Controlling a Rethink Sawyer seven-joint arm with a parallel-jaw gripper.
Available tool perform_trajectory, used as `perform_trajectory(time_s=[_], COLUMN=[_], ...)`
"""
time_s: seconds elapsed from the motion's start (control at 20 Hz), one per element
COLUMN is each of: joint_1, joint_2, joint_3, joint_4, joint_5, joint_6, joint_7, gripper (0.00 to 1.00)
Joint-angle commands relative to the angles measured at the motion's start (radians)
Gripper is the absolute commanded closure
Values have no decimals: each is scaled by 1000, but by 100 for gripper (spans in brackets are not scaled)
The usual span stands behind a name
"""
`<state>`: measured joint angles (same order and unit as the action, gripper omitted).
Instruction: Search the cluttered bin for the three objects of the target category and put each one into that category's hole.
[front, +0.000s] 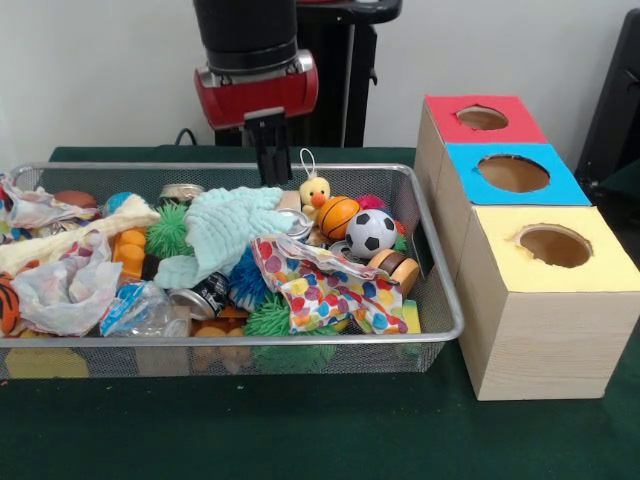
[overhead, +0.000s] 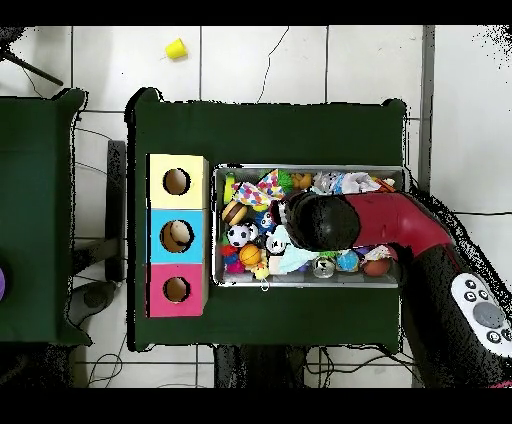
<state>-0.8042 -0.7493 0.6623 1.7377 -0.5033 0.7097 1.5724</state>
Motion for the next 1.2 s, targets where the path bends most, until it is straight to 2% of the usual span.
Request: perform_trajectory(time_s=[0.05, 0.25, 0.65, 1.2], joint_1=[-6, -11, -15, -23], joint_2=[-100, -126, -149, -134], joint_3=[76, 100, 93, 95], joint_4=[75, 97, 88, 79], joint_5=[39, 57, 37, 24], joint_6=[71, 43, 48, 40], joint_7=[-112, -106, -117, -126], gripper=[100, 100, 100, 100])
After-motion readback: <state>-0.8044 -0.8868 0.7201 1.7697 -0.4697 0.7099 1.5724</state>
